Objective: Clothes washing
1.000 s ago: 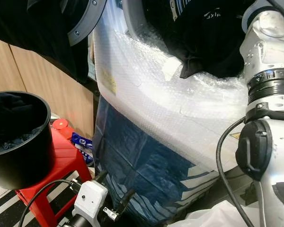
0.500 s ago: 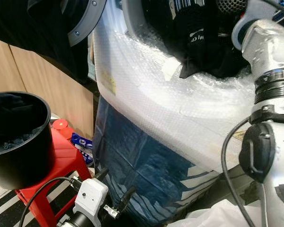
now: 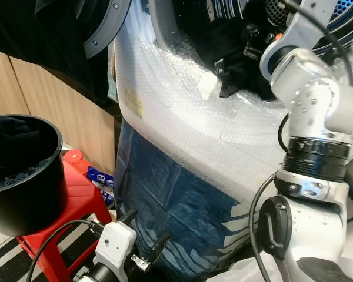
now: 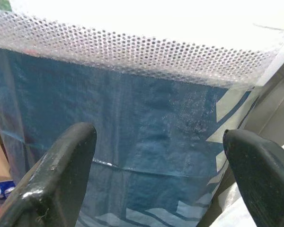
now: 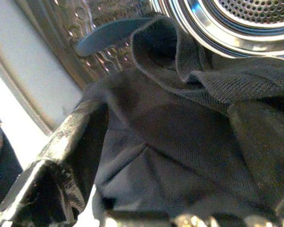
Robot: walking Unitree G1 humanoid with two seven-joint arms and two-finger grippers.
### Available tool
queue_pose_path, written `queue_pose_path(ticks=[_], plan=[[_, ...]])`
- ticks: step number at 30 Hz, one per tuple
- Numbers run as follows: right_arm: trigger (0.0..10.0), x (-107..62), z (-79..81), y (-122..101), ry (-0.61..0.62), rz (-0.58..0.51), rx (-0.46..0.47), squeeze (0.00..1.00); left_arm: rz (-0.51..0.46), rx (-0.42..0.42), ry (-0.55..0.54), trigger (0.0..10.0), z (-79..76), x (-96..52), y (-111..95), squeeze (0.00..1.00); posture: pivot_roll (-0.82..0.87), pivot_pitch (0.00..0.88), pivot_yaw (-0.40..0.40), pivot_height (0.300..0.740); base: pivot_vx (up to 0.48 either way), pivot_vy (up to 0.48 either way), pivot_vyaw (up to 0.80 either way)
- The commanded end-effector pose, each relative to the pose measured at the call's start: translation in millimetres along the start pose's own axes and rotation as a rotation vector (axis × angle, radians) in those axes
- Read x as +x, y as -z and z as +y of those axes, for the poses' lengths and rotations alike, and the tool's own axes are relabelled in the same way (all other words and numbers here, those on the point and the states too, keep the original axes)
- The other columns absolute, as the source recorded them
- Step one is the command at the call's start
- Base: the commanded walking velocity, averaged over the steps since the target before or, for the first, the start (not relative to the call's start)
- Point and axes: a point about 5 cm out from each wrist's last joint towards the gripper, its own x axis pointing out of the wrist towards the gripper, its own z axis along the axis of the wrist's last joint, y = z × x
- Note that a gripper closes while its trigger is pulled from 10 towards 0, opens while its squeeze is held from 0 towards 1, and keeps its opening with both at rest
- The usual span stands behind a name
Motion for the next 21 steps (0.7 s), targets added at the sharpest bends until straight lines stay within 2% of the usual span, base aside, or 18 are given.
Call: queue_pose_path(ticks=[1, 2, 3, 4, 7, 9, 10, 13, 14, 17, 19, 21], plan=[[10.0, -10.6, -6.5, -7, 0.013, -0.038, 0.015, 0.99, 0.013, -0.027, 0.025, 10.0, -6.5, 2.5, 3, 0.0, 0.01, 0.132, -0.206, 0.74, 0.0, 0.0, 0.0], [10.0, -14.3, -2.1, -7, -0.027, -0.04, 0.024, 0.73, 0.011, -0.027, 0.027, 10.0, -6.4, 3.2, 3, 0.0, 0.01, 0.131, -0.204, 0.74, 0.0, 0.0, 0.0], [10.0, -16.2, 0.6, -6, -0.052, -0.038, 0.023, 0.27, 0.011, -0.027, 0.027, 10.0, -6.3, 3.5, 3, 0.0, 0.01, 0.131, -0.204, 0.74, 0.0, 0.0, 0.0], [10.0, -19.8, 3.4, -5, -0.079, -0.032, 0.011, 0.0, 0.011, -0.026, 0.028, 10.0, -6.3, 3.9, 3, 0.0, 0.01, 0.131, -0.204, 0.74, 0.0, 0.0, 0.0], [10.0, -24.7, 5.6, -1, -0.154, 0.013, -0.023, 0.0, 0.009, -0.026, 0.029, 10.0, -6.0, 4.2, 3, 0.0, 0.01, 0.13, -0.204, 0.74, 0.0, 0.0, 0.0], [10.0, -34.7, 5.2, 5, -0.256, 0.088, -0.139, 0.0, 0.01, -0.025, 0.027, 10.0, -5.0, 4.2, 3, 0.0, 0.01, 0.129, -0.202, 0.74, 0.0, 0.0, 0.0], [10.0, -39.3, 6.5, 8, -0.301, 0.09, -0.186, 0.0, 0.011, -0.025, 0.027, 10.0, -4.3, 4.2, 3, 0.0, 0.01, 0.128, -0.203, 0.74, 0.0, 0.0, 0.0], [10.0, -49.8, 7.9, 10, -0.429, 0.066, -0.195, 0.0, 0.009, -0.022, 0.027, 10.0, -3.1, 5.0, 3, 0.0, 0.01, 0.123, -0.198, 0.74, 0.0, 0.0, 0.0], [10.0, -57.3, 6.3, 13, -0.517, 0.042, -0.193, 0.0, 0.005, -0.016, 0.027, 10.0, -2.1, 6.8, 3, 0.0, 0.01, 0.121, -0.195, 0.74, 0.0, 0.0, 0.0], [10.0, -63.4, 2.2, 20, -0.573, 0.049, -0.157, 0.0, -0.004, -0.012, 0.029, 10.0, -0.6, 9.4, 1, 0.0, 0.01, 0.115, -0.189, 0.74, 0.0, 0.0, 0.0], [10.0, -71.7, -3.6, 36, -0.641, 0.081, -0.126, 0.0, -0.009, -0.003, 0.031, 10.0, 2.3, 11.4, 1, 0.0, 0.01, 0.108, -0.178, 0.74, 0.0, 0.0, 0.0], [10.0, -77.8, -3.7, 43, -0.703, 0.095, -0.12, 0.0, -0.011, 0.003, 0.031, 10.0, 3.6, 12.0, 1, 0.0, 0.01, 0.104, -0.173, 0.74, 0.0, 0.0, 0.0]])
